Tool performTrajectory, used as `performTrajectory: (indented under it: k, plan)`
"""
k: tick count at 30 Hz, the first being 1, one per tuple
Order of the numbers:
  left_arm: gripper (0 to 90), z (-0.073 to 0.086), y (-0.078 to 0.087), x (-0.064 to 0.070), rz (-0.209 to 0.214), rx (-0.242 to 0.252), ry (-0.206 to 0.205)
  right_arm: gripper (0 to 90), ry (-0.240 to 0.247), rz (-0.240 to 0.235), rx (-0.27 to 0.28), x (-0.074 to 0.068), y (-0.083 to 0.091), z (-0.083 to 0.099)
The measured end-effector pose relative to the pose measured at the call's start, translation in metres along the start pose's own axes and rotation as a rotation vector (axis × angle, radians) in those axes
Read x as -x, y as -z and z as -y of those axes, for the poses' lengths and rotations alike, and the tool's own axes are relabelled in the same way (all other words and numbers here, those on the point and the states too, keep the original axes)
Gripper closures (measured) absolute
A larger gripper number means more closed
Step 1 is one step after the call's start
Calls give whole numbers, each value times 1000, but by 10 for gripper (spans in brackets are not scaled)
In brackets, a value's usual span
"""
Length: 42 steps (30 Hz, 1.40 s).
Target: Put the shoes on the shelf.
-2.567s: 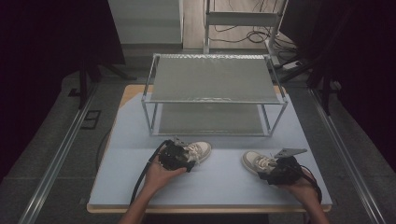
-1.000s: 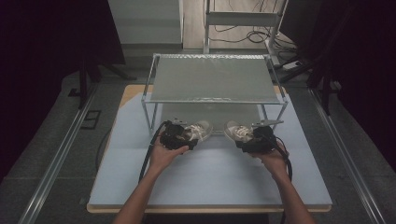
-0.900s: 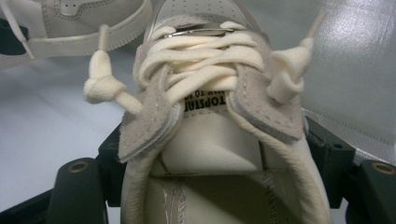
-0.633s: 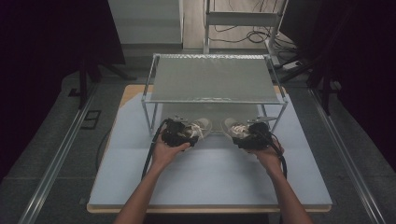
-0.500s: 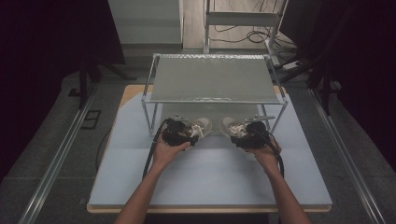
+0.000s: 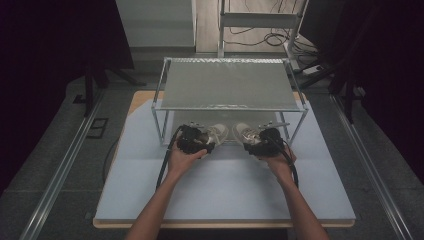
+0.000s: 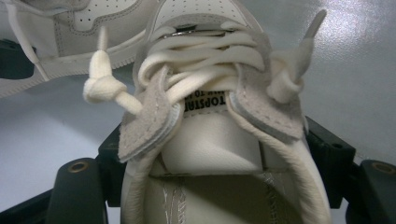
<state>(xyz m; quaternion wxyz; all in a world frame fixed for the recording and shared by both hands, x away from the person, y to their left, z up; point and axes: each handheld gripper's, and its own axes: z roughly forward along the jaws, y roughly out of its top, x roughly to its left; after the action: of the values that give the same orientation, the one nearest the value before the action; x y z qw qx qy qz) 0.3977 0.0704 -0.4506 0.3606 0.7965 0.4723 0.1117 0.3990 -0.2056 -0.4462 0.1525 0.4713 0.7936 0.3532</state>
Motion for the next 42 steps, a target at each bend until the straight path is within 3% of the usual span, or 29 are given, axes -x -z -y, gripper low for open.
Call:
performTrajectory:
  k: [4, 5, 10, 22, 23, 39, 42]
  plan:
    - [293, -7, -4, 2, -7, 5, 18, 276, -6, 11, 1, 0, -8, -2]
    - [293, -9, -6, -2, -6, 0, -34, 275, -10, 15, 2, -1, -9, -2]
    - [292, -13, -13, -3, -38, -10, -56, 275, -18, 28, 3, -2, -16, -8]
    - [292, -18, -28, -9, -73, -18, -10, 273, -27, 57, 5, -4, -38, -14]
    - [292, -17, -31, -9, -74, -26, 13, 272, -28, 59, 3, -4, -40, -14]
    - [284, -16, -40, -11, -96, -37, 34, 263, -61, 69, -6, -5, -55, -16]
    - [265, -17, -40, -11, -82, -38, 50, 255, -60, 75, -3, -6, -55, -16]
